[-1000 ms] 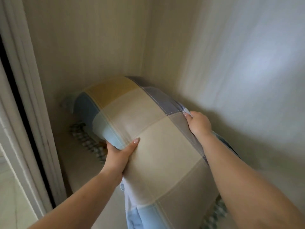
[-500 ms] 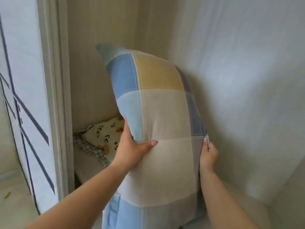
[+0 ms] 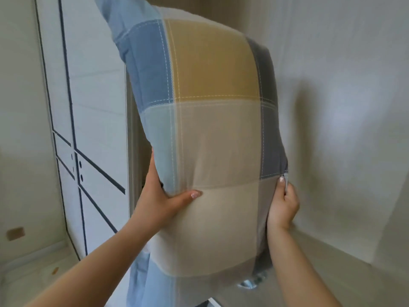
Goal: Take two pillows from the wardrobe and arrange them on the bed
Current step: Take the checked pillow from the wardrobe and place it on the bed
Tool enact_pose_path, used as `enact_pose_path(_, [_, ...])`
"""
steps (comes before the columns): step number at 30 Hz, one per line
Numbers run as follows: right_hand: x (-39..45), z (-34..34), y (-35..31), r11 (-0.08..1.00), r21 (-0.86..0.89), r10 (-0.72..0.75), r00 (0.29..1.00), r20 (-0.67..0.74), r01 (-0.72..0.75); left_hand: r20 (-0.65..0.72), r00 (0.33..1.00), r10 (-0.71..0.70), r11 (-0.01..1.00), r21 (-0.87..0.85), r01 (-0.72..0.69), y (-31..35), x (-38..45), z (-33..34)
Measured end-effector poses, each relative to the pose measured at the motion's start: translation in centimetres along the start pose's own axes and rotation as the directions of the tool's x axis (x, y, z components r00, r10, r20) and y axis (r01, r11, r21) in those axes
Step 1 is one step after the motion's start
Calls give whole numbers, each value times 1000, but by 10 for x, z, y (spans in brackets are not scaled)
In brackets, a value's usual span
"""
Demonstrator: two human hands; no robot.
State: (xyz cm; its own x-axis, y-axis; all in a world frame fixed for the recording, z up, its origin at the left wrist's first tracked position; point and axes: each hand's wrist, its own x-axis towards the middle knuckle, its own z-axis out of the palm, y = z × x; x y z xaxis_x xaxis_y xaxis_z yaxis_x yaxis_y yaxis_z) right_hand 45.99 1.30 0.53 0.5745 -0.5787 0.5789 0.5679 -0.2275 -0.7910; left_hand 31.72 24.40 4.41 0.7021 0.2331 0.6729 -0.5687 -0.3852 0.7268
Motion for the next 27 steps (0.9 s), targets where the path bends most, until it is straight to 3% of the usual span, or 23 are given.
enact_pose_path(8, [-49, 34, -70, 978, 152, -172, 970, 173, 146, -226, 972, -73, 995, 54, 87, 0, -46, -81])
enact_pose_path(16, [-116, 90, -125, 915, 286, -384, 833, 398, 285, -341, 899, -273, 961, -132, 242, -22, -118, -168])
enact_pose_path(27, [-260, 159, -139, 893, 419, -434, 558, 708, 163, -570, 584, -578, 815, -430, 387, -67, -237, -238])
